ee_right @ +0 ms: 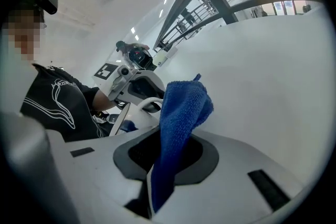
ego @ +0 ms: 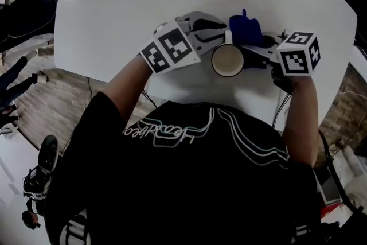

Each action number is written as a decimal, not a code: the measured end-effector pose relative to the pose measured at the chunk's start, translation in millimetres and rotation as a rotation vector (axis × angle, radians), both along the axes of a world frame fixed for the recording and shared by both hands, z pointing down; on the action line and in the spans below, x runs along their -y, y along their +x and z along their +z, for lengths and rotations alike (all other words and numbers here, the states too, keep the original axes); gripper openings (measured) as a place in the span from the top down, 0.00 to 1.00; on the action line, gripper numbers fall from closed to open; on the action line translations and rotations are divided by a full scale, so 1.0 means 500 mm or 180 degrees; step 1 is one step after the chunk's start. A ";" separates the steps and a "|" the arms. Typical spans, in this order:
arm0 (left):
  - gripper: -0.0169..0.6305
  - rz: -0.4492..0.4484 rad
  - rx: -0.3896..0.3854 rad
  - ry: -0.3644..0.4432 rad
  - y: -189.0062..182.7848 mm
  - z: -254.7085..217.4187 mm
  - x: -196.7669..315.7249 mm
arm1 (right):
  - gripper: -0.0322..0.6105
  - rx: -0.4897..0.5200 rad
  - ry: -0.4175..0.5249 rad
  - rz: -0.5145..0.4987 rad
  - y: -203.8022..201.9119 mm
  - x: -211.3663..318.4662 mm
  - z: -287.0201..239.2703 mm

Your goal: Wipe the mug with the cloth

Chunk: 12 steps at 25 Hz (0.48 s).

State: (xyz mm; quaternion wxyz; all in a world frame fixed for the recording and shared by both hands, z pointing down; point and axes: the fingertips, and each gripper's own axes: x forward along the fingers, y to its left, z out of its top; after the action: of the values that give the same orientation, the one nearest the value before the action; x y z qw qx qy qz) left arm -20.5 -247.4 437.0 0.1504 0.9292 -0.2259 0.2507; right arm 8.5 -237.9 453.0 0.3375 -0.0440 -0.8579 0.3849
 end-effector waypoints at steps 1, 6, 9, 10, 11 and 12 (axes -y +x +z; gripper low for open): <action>0.86 0.0002 -0.0006 -0.0033 -0.012 0.005 0.002 | 0.87 0.0000 0.0030 0.0073 -0.008 0.006 0.001; 0.84 -0.0108 -0.0077 -0.0202 -0.058 0.015 -0.003 | 0.87 0.0018 0.0333 0.0640 0.001 0.033 -0.018; 0.83 -0.0232 -0.0099 -0.0157 -0.085 -0.002 -0.020 | 0.87 0.0039 0.0645 0.0941 0.024 0.035 -0.053; 0.83 -0.0262 -0.0118 -0.0124 -0.092 -0.012 -0.028 | 0.87 0.0045 0.0770 0.1040 0.032 0.033 -0.068; 0.83 -0.0288 -0.0154 -0.0096 -0.097 -0.025 -0.038 | 0.87 0.0050 0.0902 0.1139 0.040 0.029 -0.085; 0.83 -0.0317 -0.0213 -0.0082 -0.101 -0.039 -0.050 | 0.87 0.0059 0.1032 0.1234 0.048 0.021 -0.104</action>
State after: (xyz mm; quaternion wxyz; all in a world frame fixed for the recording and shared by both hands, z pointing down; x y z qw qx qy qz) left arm -71.2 -222.5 417.7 0.1821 0.9227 -0.2635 0.2146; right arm 32.4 -248.4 400.8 0.2522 0.1726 -0.9038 0.2994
